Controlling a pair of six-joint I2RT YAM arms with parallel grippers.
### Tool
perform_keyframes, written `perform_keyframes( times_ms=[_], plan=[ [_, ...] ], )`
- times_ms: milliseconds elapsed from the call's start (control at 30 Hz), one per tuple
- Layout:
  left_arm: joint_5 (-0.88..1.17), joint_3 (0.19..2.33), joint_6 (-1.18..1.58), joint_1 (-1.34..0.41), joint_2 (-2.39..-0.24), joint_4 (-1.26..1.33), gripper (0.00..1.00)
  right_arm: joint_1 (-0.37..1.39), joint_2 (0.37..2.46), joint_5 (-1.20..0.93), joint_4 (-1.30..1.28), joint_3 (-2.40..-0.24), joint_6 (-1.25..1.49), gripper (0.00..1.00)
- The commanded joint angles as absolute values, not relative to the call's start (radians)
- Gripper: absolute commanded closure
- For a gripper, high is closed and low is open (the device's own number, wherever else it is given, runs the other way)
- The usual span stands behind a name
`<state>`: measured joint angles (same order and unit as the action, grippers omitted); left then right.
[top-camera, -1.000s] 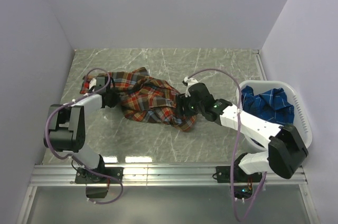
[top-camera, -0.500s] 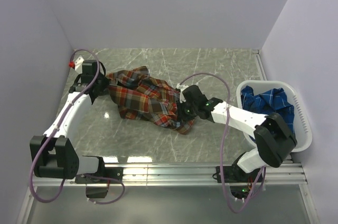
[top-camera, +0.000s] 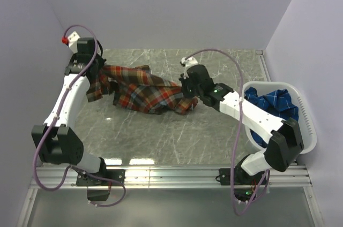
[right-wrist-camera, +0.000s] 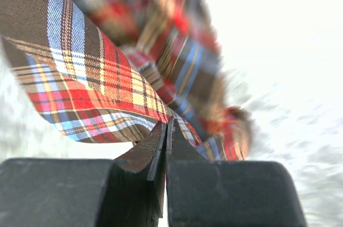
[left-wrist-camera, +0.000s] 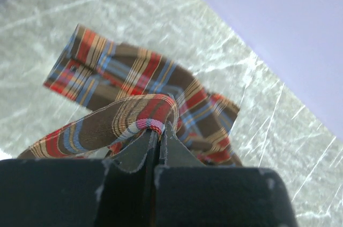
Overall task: Fold and stack the long sleeve shirts
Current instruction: Flatten the shirt out
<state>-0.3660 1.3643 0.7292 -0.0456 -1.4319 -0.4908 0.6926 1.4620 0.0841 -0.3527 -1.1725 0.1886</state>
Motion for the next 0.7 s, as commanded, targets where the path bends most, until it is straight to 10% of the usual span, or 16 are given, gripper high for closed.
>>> perform_keyframes(
  times_ms=[0, 433, 567, 667],
  plan=[
    [-0.405, 1.506, 0.680, -0.034, -1.491, -0.514, 0.99, 0.683, 1.384, 0.241, -0.330, -1.250, 0.126, 1.00],
    [-0.342, 1.008, 0.814, -0.034, -0.838, -0.678, 0.96, 0.752, 0.988, -0.115, -0.437, -0.901, 0.173, 1.00],
    [-0.289, 0.905, 0.868, -0.034, -0.611, -0.768, 0.89, 0.752, 0.905, -0.092, -0.521, -0.836, 0.227, 0.82],
    [-0.200, 0.884, 0.859, -0.034, -0.493, -0.792, 0.61, 0.749, 0.873, -0.068, -0.534, -0.827, 0.256, 0.63]
  ],
)
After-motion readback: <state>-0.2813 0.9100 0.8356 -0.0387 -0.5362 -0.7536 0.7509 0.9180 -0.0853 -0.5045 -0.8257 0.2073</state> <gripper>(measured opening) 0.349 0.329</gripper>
